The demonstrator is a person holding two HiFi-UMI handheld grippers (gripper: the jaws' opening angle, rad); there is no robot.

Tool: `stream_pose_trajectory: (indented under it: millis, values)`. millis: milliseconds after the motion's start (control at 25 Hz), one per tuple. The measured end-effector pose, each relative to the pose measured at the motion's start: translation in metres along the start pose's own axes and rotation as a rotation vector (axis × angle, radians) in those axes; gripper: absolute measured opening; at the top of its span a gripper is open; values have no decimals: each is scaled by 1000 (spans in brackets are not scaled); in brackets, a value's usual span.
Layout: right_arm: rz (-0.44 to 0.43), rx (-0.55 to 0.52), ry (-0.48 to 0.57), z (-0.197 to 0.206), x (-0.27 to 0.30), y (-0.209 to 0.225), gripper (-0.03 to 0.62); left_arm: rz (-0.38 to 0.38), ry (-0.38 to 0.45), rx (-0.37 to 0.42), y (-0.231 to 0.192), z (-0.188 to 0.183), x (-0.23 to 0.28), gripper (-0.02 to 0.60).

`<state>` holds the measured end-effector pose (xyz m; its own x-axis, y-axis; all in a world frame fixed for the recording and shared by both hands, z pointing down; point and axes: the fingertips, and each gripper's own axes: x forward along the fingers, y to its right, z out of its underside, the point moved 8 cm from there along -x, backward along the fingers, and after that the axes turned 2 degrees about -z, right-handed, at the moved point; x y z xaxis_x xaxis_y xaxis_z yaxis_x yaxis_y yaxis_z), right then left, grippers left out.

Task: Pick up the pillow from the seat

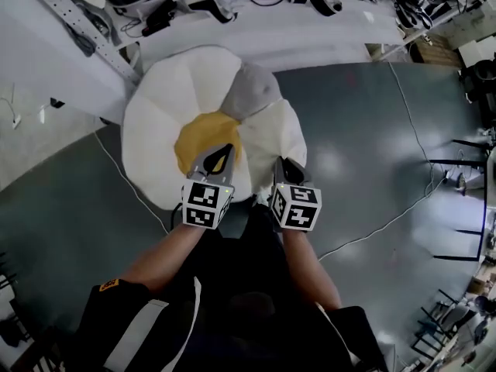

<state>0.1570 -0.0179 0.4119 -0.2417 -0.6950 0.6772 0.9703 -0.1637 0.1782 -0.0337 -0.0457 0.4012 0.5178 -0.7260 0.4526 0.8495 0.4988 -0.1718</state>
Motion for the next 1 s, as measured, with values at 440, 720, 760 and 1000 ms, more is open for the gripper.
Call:
stream_pose_trajectory:
  millis: [440, 720, 760, 1000]
  values:
    - [-28, -34, 146, -14, -81, -49, 25, 81, 74, 51, 23, -24, -76, 2]
    - [-12, -46, 186, -11, -100, -75, 25, 84, 133, 70, 14, -37, -110, 2]
    - [-8, -45, 189, -10, -103, -78, 25, 93, 139, 70, 14, -38, -115, 2]
    - [24, -33, 196, -11, -128, -104, 23, 134, 157, 89, 10, -45, -141, 2]
